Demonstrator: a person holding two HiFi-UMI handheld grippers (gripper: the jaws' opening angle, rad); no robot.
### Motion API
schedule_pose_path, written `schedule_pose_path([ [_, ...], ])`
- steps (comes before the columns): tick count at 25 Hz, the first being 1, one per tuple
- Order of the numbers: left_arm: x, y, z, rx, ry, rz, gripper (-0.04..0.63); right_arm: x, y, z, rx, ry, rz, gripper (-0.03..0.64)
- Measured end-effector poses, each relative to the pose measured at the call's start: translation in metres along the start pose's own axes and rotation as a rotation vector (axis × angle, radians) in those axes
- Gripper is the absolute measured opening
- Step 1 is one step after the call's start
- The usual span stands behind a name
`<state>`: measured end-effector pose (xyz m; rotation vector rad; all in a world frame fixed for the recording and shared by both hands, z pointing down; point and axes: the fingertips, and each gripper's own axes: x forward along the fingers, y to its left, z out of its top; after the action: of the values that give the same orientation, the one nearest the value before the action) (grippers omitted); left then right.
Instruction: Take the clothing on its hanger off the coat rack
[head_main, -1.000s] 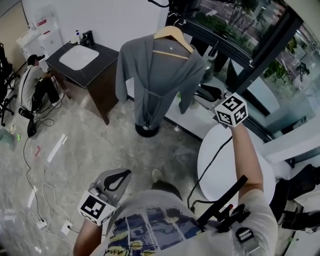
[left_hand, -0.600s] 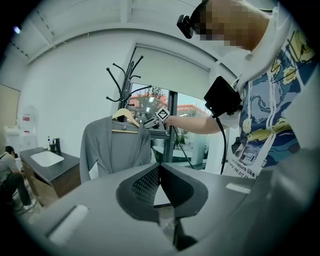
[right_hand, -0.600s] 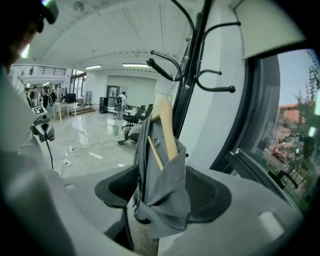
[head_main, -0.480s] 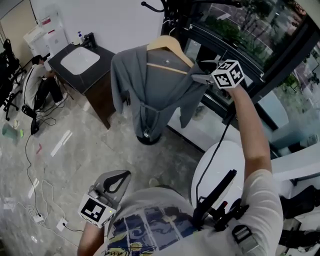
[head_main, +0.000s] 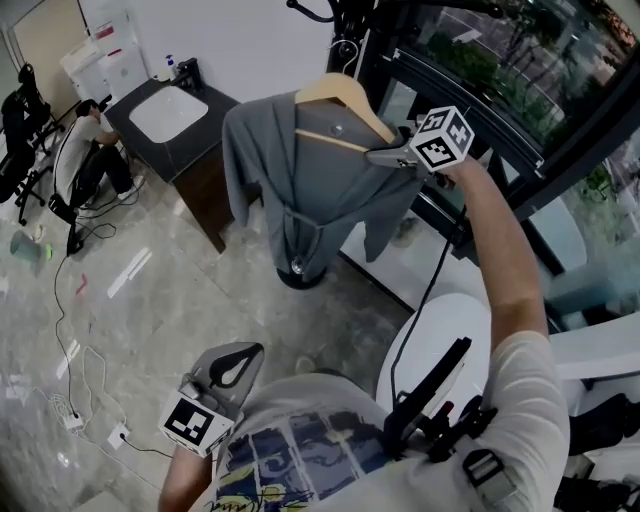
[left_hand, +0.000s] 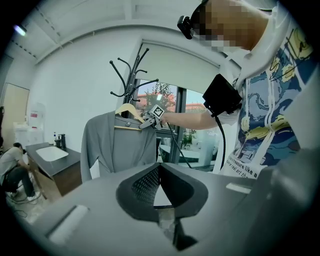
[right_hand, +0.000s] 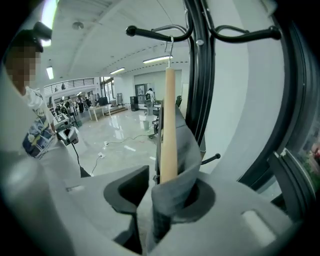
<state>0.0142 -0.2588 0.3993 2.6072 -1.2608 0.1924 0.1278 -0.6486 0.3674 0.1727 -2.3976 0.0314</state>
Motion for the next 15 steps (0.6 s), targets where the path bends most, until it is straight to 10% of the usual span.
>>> schedule_pose_path([
  [2, -0.003, 0.002, -0.002, -0.003, 0.004, 0.011, 0.005, 0.0, -0.001, 0.002, -0.014, 0.004, -0.018, 0.006],
  [15, -0.04, 0.004, -0.016, -0.009, 0.009, 0.006, 0.005, -0.022, 0.011, 0.013, 0.09, -0.046, -0.14, 0.003],
])
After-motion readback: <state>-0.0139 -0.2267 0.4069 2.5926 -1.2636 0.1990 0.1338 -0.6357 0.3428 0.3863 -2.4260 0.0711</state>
